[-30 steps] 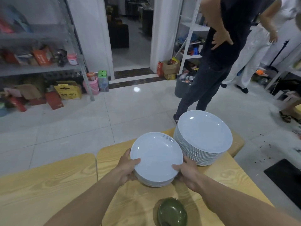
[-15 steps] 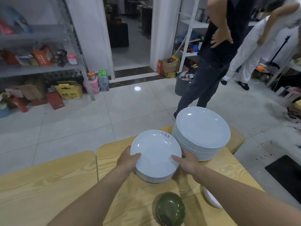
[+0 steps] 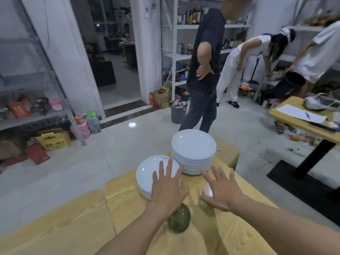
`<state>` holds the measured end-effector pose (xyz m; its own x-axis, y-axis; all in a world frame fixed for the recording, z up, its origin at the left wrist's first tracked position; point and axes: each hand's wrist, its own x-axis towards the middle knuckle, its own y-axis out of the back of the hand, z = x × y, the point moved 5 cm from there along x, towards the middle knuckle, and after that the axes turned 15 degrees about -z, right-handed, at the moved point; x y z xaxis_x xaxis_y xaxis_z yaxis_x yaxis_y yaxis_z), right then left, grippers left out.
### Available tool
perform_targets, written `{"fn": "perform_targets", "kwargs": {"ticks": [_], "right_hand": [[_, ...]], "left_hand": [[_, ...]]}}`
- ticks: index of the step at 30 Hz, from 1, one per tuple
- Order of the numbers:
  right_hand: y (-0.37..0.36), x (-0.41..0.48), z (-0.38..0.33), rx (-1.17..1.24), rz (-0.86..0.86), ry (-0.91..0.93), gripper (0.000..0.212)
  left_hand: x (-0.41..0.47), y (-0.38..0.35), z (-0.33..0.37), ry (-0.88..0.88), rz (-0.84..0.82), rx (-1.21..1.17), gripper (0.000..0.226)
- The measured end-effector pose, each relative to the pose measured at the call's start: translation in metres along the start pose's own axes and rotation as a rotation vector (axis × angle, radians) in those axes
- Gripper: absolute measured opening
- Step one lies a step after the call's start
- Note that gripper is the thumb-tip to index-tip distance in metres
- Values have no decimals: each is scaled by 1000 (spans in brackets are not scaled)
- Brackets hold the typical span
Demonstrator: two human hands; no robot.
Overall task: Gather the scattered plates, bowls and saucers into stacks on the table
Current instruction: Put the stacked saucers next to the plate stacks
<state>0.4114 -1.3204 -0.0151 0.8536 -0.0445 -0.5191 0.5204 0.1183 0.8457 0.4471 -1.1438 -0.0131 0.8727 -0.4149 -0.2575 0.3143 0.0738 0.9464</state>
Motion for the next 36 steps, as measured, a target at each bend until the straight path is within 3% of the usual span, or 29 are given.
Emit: {"fn": "perform_targets", "kwargs": {"ticks": [11,13,17,20,28,36], "right_hand": [[-20,-45,68,62,39,-129,92],[-27,-33,81,247,0,-134,91],[-45,6,104,755,-83,-145,81],[-63,40,118,990,-176,-152,77],[-118,114,126,1255,-414,-154,66],[-135,142,121,1302,-422,-69,38]], "left_hand": [[-19,-2,81,-97,-47,19,73],[-8,-9,89,-62,-98,-130,69],[31,-36,96,92,-256,-686,61],[63,-58,100,229,-296,-900,59],[112,-131,93,497,-313,-1139,59],[123,-164,99,594,-276,-1421,48]]}}
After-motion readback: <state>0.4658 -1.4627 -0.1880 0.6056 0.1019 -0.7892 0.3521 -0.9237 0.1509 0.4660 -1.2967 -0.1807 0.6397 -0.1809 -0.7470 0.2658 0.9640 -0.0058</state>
